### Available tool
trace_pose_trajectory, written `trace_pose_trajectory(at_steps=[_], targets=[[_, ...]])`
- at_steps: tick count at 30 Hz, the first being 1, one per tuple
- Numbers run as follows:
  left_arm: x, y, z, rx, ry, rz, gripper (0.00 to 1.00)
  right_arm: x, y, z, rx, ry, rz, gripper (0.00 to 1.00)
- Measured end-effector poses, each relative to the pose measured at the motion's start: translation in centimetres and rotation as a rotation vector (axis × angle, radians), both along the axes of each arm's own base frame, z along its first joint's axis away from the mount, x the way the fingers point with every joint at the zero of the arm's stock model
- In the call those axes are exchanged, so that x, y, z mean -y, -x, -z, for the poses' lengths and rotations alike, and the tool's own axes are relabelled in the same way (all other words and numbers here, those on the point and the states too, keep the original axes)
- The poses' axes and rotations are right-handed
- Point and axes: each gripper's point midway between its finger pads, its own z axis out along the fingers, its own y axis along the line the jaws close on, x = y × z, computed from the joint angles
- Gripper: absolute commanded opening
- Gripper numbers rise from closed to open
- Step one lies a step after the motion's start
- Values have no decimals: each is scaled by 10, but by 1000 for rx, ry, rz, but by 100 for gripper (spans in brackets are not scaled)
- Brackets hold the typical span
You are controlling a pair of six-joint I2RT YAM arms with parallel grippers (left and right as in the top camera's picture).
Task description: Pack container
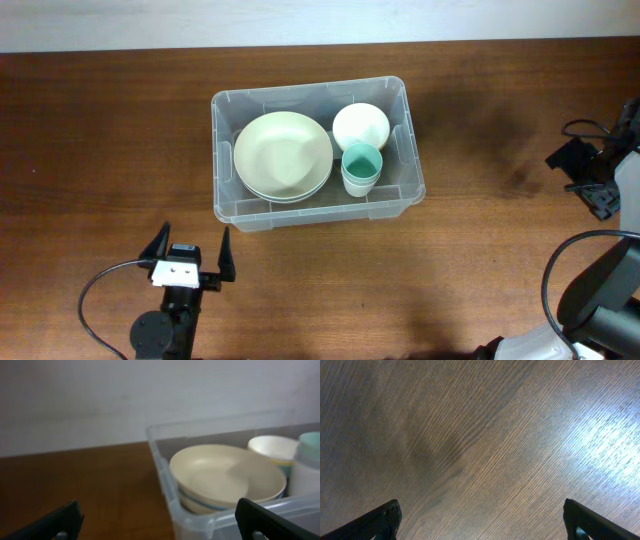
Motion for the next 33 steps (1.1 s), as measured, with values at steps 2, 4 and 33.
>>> trace_pose_trajectory(at_steps=[2, 4, 33], targets=[[-4, 0, 6, -25, 0, -16, 99, 0, 0, 0, 0, 0, 0, 99], [-8, 0, 12, -47, 2, -32, 99, 0, 0, 0, 0, 0, 0, 99], [-9, 0, 12, -47, 2, -41, 99, 0, 0, 0, 0, 0, 0, 99]])
